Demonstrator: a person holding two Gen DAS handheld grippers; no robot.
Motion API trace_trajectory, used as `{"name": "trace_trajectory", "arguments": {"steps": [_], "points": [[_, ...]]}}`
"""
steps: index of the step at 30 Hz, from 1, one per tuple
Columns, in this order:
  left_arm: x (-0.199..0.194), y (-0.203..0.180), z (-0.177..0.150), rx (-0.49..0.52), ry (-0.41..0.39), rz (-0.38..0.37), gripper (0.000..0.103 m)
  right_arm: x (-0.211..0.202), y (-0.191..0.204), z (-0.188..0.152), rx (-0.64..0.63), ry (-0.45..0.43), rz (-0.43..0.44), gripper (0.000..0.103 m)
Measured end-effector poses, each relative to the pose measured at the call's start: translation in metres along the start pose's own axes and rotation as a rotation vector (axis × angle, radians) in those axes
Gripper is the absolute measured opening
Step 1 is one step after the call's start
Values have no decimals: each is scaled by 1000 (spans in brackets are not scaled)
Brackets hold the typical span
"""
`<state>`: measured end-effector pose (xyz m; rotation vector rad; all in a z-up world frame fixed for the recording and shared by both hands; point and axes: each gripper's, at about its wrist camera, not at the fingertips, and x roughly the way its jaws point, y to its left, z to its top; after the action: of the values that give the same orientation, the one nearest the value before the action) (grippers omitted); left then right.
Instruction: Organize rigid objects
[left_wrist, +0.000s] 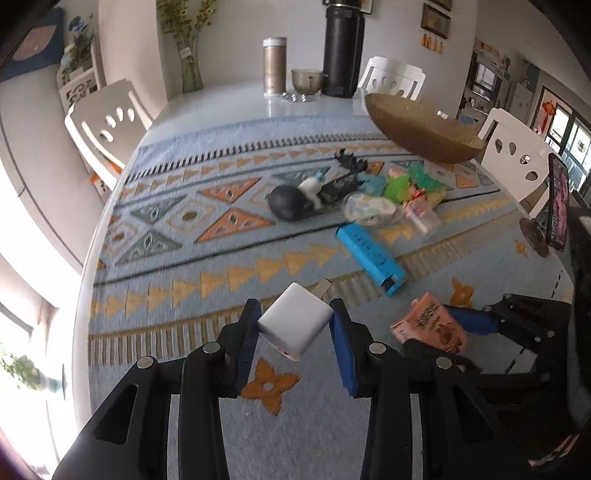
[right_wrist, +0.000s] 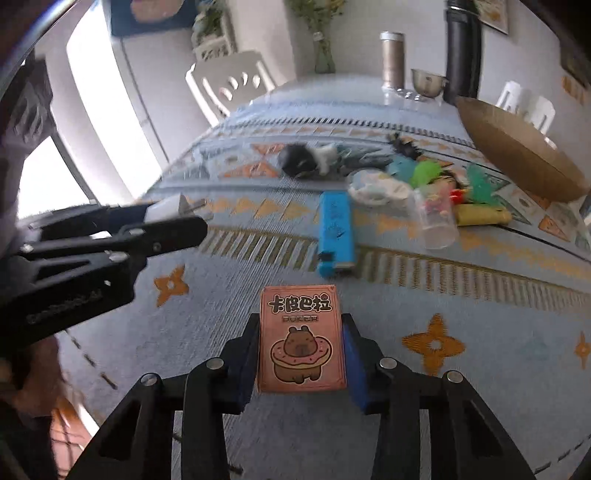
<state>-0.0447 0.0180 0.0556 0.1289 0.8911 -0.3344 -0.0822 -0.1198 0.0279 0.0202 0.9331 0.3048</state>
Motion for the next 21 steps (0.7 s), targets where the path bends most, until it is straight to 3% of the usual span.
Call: {"name": "trace_trajectory", "arguments": {"steps": [5, 14, 17, 21], "points": [[-11, -28, 40, 77, -56, -6, 35, -47, -40, 21, 95, -136, -31, 40], [-4, -98, 153, 165, -190, -77, 35, -119, -163, 80, 380, -365, -209, 40], [22, -117, 184, 140, -174, -123, 35, -131, -198, 91, 474, -421, -263, 40], [69, -138, 208, 101, -112, -181, 35, -115, -225, 108, 498, -380, -319, 40]]}}
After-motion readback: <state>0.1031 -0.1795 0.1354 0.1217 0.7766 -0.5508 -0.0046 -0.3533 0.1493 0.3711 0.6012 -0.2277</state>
